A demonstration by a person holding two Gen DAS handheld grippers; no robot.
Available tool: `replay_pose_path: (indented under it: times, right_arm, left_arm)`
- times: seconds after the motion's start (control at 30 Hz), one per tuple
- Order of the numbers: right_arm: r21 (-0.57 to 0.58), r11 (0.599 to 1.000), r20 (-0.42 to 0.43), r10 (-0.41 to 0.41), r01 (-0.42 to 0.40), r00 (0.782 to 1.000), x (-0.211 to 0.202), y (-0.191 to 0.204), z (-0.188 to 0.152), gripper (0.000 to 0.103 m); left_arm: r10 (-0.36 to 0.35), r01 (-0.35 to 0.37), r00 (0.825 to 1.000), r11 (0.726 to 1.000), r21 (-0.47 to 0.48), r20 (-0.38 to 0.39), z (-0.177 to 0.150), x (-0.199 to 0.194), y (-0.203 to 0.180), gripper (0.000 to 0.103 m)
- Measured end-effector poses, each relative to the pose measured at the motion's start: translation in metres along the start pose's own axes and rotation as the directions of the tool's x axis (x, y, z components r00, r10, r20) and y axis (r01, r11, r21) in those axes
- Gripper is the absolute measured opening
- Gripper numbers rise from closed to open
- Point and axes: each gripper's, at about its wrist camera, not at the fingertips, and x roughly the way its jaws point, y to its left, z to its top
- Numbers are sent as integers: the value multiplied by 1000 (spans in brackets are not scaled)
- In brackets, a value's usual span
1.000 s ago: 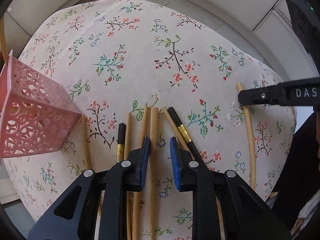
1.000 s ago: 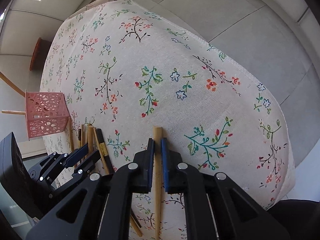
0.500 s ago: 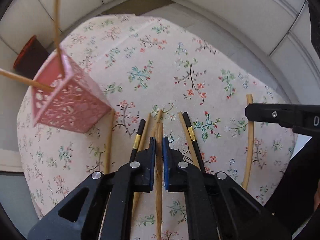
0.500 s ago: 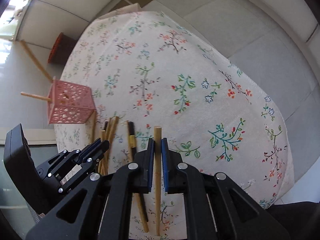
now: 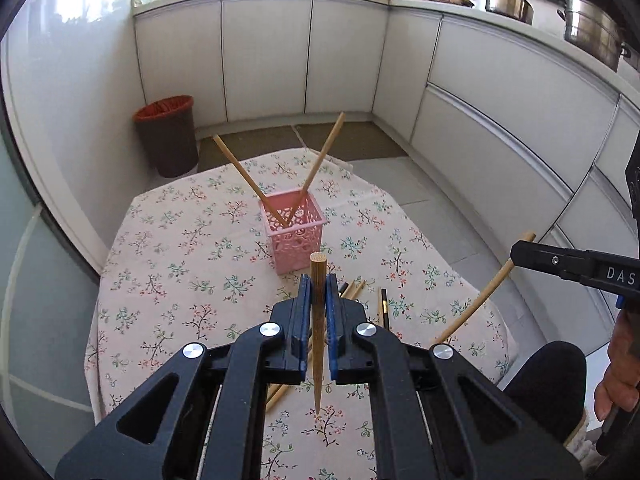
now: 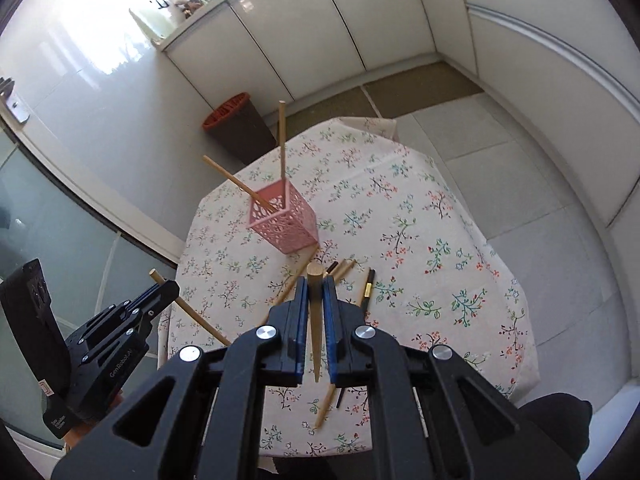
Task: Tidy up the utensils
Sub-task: 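Lift both chopsticks over the pink basket, drop them in and open both tools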
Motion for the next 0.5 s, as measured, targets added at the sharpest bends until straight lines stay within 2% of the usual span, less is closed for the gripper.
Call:
replay_pose_path:
  times: [0.23, 0.5]
  right_arm:
    - [-77, 997, 119, 16, -7, 993, -43, 37, 44, 8]
    - [-139, 990, 227, 40, -8, 973, -51, 66, 104, 8]
  left_arm:
    - [16, -17, 995, 1000, 15, 102, 44, -38, -2, 6]
    - [49, -38, 977, 998, -56, 207, 112, -40, 11, 6]
